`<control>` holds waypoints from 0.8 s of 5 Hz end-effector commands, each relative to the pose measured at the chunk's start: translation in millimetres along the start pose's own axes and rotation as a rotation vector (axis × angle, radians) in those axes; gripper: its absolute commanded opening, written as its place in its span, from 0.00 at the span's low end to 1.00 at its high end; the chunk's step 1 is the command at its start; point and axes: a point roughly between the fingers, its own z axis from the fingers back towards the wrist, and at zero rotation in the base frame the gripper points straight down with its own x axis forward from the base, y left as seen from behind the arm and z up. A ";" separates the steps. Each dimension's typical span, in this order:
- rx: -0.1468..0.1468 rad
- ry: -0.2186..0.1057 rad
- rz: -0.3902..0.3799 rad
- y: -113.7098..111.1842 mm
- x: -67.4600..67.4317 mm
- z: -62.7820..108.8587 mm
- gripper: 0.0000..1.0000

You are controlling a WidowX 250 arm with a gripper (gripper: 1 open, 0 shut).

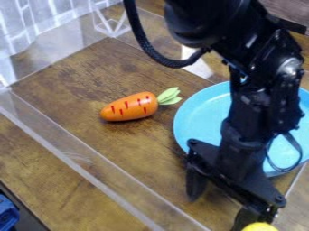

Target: Put the lemon on the blue tray

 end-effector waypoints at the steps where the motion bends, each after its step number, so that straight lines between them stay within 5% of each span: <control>1: -0.019 -0.048 -0.034 -7.3 12.4 15.6 1.00; 4: -0.020 -0.036 -0.009 -22.1 26.3 5.8 1.00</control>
